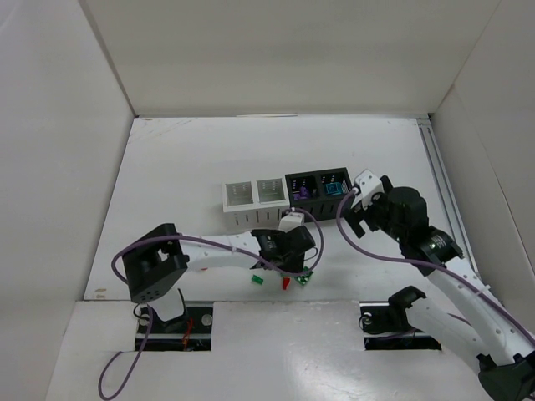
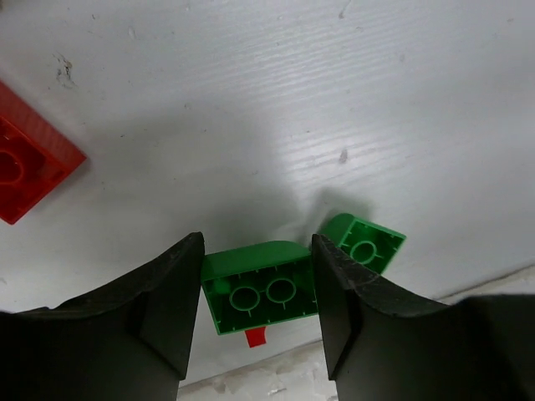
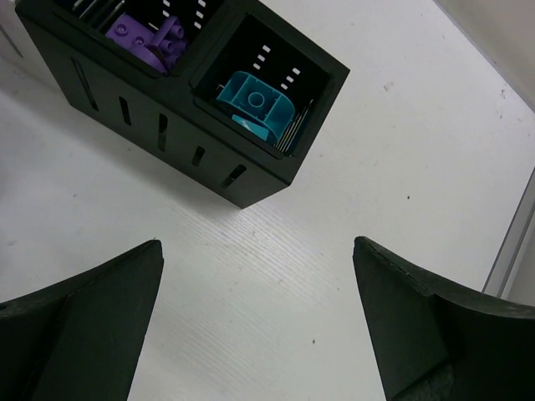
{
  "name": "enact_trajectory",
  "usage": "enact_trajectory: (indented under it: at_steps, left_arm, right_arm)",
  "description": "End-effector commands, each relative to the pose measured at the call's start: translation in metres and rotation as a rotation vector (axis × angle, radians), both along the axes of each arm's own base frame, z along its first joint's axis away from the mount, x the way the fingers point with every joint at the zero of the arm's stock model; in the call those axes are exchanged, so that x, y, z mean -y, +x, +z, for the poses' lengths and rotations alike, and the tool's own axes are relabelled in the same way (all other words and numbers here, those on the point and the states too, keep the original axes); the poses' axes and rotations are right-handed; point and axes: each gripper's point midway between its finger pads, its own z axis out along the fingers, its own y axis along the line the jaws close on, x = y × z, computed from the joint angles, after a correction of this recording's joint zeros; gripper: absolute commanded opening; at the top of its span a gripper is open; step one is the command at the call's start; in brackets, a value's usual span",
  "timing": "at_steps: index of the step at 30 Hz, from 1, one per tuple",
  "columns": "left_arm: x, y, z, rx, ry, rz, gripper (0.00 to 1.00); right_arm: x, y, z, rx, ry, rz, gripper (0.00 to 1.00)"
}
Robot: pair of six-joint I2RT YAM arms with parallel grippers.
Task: Sort the legos into containers by color
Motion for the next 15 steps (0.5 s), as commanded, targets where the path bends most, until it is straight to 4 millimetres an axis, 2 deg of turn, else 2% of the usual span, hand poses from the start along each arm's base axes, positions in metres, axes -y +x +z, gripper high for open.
enact_trajectory:
  at_steps: [1, 3, 5, 8, 9, 10, 14, 15]
  left_arm:
    - [0.007, 0.010, 0.052, 0.081, -0.098, 0.021, 0.24]
    - [0.010, 0.023, 0.080, 0.148, -0.123, 0.053, 0.24]
    - [-0.002, 0.041, 0.106, 0.242, -0.105, 0.107, 0.24]
    - [-0.022, 0.080, 0.145, 0.362, -0.110, 0.190, 0.25]
    - [-0.034, 0.097, 0.153, 0.388, -0.101, 0.233, 0.25]
    - [-0.036, 0.110, 0.166, 0.420, -0.119, 0.261, 0.25]
    - [-0.056, 0.157, 0.204, 0.533, -0.154, 0.304, 0.27]
    - [-0.053, 0.159, 0.208, 0.543, -0.171, 0.307, 0.28]
  right_arm:
    - [0.004, 0.002, 0.007, 0.030, 0.012, -0.021, 1.00]
    - [0.005, 0.000, 0.003, 0.020, 0.007, -0.021, 1.00]
    - [0.006, -0.002, 0.002, 0.024, 0.000, -0.017, 1.00]
    - [0.005, -0.008, -0.006, 0.009, 0.003, 0.002, 1.00]
    - [0.002, -0.009, -0.006, 0.005, 0.010, 0.018, 1.00]
    - [0.002, -0.012, -0.015, -0.005, -0.001, 0.035, 1.00]
    - [-0.009, -0.019, -0.023, -0.023, 0.007, 0.111, 1.00]
    - [-0.010, -0.022, -0.026, -0.024, 0.004, 0.133, 1.00]
